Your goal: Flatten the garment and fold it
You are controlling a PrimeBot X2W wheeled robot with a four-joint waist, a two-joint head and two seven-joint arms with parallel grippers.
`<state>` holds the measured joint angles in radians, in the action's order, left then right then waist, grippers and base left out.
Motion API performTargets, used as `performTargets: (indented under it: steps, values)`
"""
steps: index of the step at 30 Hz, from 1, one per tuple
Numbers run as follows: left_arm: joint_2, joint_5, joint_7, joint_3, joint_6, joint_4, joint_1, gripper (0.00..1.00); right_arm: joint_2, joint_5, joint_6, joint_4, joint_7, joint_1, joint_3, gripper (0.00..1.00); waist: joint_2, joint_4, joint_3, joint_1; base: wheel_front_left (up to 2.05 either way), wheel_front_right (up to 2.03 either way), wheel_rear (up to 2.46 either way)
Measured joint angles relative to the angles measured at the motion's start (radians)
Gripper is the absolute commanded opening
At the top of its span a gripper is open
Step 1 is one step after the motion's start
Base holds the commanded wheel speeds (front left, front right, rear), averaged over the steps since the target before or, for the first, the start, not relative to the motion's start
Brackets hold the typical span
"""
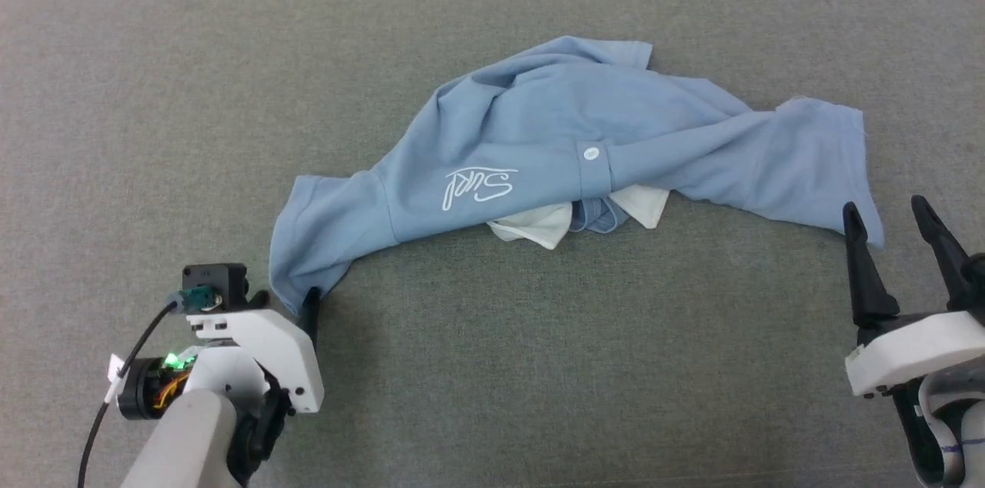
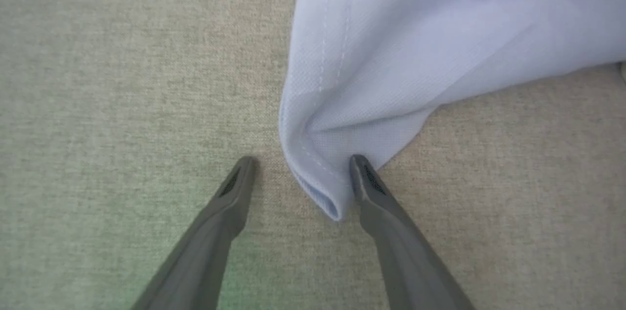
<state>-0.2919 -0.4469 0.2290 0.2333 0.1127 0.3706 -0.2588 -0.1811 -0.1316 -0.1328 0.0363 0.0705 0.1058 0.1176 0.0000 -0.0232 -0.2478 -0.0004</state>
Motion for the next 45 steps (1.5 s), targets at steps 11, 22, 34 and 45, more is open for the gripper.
performTargets:
  steps: [11, 22, 34, 45]
  values:
    - [0.023, -0.048, -0.042, -0.008, -0.021, -0.064, 0.052, 0.00, -0.032, 0.018, 0.000, 0.050, -0.139, -0.028, 0.051, 1.00, 0.0000, 0.019, 0.024, 0.0005, 0.00, 0.00, 0.00]
    - [0.035, -0.044, -0.213, -0.036, -0.022, -0.300, 0.079, 0.00, 0.012, 0.021, 0.000, 0.187, -0.386, 0.077, 0.213, 1.00, 0.0000, 0.098, 0.039, 0.0004, 0.00, 0.00, 0.00]
    - [0.035, -0.035, -0.203, -0.011, -0.013, -0.387, 0.082, 0.00, 0.067, 0.133, 0.000, 0.355, -0.421, 0.199, 0.324, 1.00, -0.0001, 0.128, -0.014, 0.0005, 0.00, 0.00, 0.00]
    - [0.023, -0.031, -0.194, -0.006, -0.006, -0.393, 0.088, 0.00, 0.057, 0.101, 0.000, 0.387, -0.400, 0.215, 0.281, 0.00, -0.0001, 0.132, 0.000, 0.0004, 0.00, 0.00, 0.00]
